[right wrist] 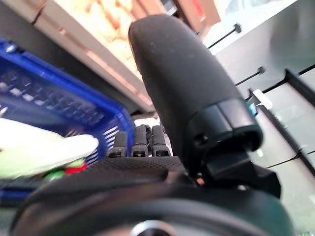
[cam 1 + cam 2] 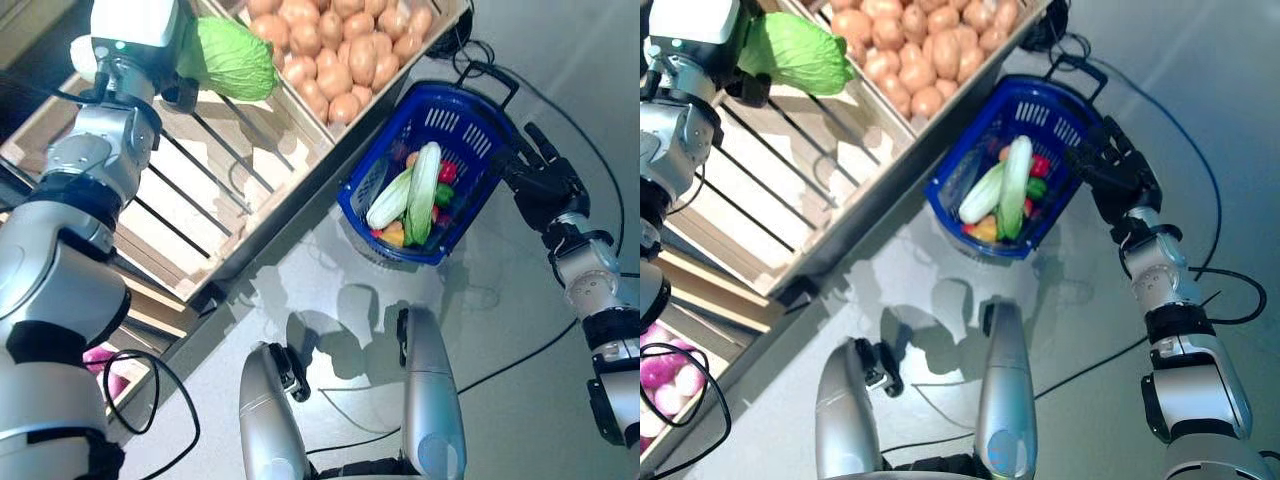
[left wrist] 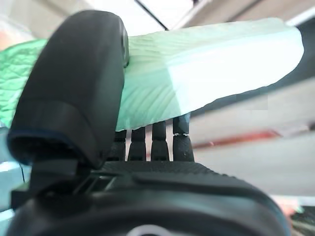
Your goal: Put vegetables into the basket
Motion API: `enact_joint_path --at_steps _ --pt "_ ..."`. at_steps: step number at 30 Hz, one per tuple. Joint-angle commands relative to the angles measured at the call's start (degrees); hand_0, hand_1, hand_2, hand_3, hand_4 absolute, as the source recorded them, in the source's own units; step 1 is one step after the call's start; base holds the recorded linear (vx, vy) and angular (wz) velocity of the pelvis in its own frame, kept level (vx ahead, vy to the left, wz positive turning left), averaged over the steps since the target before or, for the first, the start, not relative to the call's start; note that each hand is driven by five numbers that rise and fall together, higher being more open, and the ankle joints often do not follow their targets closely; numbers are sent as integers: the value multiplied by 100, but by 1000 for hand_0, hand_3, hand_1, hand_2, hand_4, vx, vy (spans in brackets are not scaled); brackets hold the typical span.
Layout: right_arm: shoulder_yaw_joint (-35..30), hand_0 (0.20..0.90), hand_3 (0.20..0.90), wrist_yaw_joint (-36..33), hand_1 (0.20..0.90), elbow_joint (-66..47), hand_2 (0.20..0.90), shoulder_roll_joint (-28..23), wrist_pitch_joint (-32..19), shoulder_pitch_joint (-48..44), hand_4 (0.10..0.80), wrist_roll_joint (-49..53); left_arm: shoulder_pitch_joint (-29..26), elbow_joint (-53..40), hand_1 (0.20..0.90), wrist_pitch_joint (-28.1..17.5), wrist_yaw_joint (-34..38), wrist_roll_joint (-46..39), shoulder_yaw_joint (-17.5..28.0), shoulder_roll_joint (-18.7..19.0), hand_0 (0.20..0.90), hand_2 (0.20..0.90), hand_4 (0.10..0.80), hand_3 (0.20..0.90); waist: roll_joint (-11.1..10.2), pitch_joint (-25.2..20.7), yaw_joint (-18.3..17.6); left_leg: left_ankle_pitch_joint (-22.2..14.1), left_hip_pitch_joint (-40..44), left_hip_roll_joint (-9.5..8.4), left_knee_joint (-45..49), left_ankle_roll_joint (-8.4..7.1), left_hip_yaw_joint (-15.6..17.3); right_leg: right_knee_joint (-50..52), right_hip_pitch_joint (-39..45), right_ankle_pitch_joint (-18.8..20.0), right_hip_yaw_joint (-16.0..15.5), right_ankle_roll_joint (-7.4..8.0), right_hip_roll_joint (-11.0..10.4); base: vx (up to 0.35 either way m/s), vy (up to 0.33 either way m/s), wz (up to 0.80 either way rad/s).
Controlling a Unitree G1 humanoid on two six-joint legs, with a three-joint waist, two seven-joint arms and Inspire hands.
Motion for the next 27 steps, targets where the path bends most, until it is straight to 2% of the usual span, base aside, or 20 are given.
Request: enact_joint_path --at_steps 1,4,5,7,9,12,13,15,18,21,27 --pt "-283 900 900 102 900 -220 900 535 -286 304 800 -301 664 -126 300 -276 71 -911 510 464 300 300 400 300 -75 -1211 118 131 589 -46 -952 77 -48 -1363 852 722 -147 -183 -309 95 -46 2" --pt "-265 900 900 109 900 -379 900 711 -304 535 800 -447 1085 -375 300 -496 -139 -1470 1027 444 300 300 400 300 -99 -1372 184 360 1051 -125 -1512 90 9 -1821 1343 815 -245 -181 -250 62 -49 -2" --pt "-247 900 900 103 900 -459 900 814 -275 642 800 -571 1356 -509 300 -616 -250 -1689 1318 419 300 300 400 300 -118 -1479 211 672 1289 -173 -1960 142 91 -2208 1588 1034 -342 -228 -216 71 -86 0" --pt "-210 900 900 118 900 -547 900 947 -341 798 800 -763 1726 -676 300 -785 -435 -2093 1662 355 300 300 400 300 -129 -1581 245 832 1586 -224 -2308 152 127 -2537 1932 1108 -416 -219 -163 89 -73 -9" --pt "-108 900 900 70 900 -846 900 1050 -406 1042 800 -1137 2343 -1151 300 -854 -739 -2813 2301 218 300 300 400 300 -131 -1774 309 1093 2063 -319 -2909 147 193 -3177 2490 1251 -518 -193 1 173 -74 -12" --pt "-49 900 900 -223 900 -1374 900 1183 -352 1371 800 -1489 3294 -1879 300 -972 -1258 -3951 3317 -160 300 300 400 300 -113 -2122 403 1504 2896 -481 -3946 128 364 -4287 3403 1499 -712 -151 224 227 -58 -1" --pt "-50 900 900 -214 900 -1423 900 1199 -357 1397 800 -1545 3382 -1945 300 -1013 -1332 -4279 3409 -209 300 300 400 300 -111 -2152 413 1551 2972 -501 -4056 128 371 -4395 3483 1535 -725 -143 243 175 -42 3" --pt "-58 900 900 -234 900 -1675 900 1315 -297 1510 800 -1886 3864 -2264 300 -1077 -1665 -5000 3899 -574 300 300 400 300 -91 -2356 480 1843 3423 -640 -4792 126 393 -5099 3993 1744 -793 -90 378 145 -38 5" --pt "46 900 900 -271 900 -2020 900 1324 -102 1498 800 -2127 4109 -2439 300 -1104 -1890 -5467 4038 -840 300 300 400 300 -77 -2507 489 2111 3719 -717 -5374 92 423 -5639 4315 1954 -789 -41 493 77 -35 -8" --pt "211 900 900 -243 900 -2419 900 1157 258 1369 800 -2501 4215 -2635 300 -900 -2310 -6308 4119 -1116 300 300 400 300 -81 -2631 511 2331 3982 -783 -5971 60 413 -6161 4581 2195 -800 15 599 40 -37 -1" --pt "607 900 900 -80 900 -2696 900 1017 838 1069 800 -2923 4403 -2951 300 -427 -2868 -7802 4295 -1714 300 300 400 300 -94 -2713 533 2486 4271 -829 -6496 20 419 -6655 4849 2427 -837 41 728 17 -23 7"
